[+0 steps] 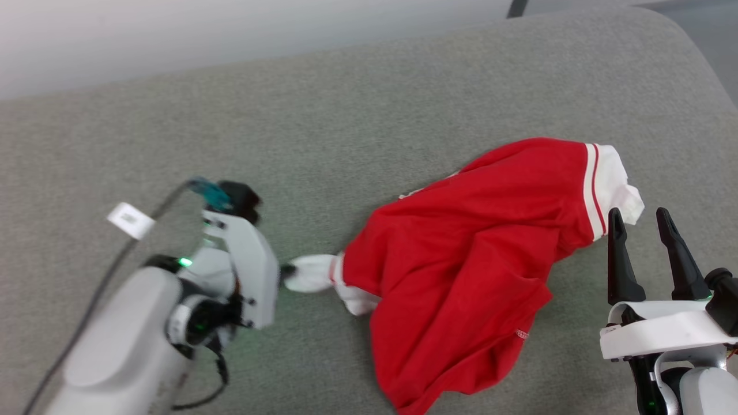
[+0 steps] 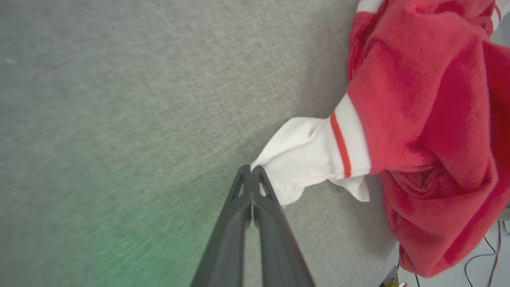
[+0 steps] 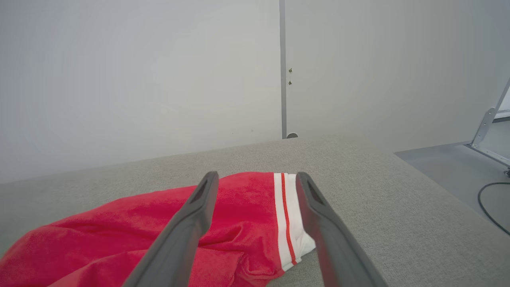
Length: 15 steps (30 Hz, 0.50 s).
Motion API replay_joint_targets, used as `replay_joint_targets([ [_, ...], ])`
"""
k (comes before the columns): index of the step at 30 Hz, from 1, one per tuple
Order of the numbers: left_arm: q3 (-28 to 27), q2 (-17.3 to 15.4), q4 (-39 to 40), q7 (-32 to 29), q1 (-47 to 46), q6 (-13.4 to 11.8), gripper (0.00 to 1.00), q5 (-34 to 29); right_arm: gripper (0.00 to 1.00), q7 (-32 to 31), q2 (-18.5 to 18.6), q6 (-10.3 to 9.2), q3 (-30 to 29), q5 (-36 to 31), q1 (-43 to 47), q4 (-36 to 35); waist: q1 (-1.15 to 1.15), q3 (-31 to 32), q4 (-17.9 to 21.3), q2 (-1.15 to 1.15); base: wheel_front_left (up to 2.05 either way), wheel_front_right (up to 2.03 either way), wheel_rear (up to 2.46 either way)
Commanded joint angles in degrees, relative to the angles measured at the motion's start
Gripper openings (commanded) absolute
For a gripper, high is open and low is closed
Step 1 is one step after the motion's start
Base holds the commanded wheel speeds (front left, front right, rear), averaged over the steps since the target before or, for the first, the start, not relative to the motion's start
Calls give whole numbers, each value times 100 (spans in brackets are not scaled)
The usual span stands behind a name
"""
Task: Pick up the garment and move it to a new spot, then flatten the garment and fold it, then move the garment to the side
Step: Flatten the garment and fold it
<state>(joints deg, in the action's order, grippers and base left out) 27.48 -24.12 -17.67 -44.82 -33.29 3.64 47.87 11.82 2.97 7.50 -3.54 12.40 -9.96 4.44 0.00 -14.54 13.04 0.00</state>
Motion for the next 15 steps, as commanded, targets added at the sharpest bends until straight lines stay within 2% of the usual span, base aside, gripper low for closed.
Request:
replay_joint_targets([
  [1,-69,-84,54,8,-40,-49,0,18,100,-20,-15,-2,-17,-53,56,-25,0,85,-102,0,0,0,0],
  [5,-241,-389,191,34,-64,-118,0,-31,100,-90,-12,-2,-58,-125,127,-65,0,195,-254,0,0,0,0],
  [15,-668,-1077,256,388,-318,-81,0,-212,100,-325,43,-2,-76,-191,269,-202,0,489,-523,0,0,0,0],
])
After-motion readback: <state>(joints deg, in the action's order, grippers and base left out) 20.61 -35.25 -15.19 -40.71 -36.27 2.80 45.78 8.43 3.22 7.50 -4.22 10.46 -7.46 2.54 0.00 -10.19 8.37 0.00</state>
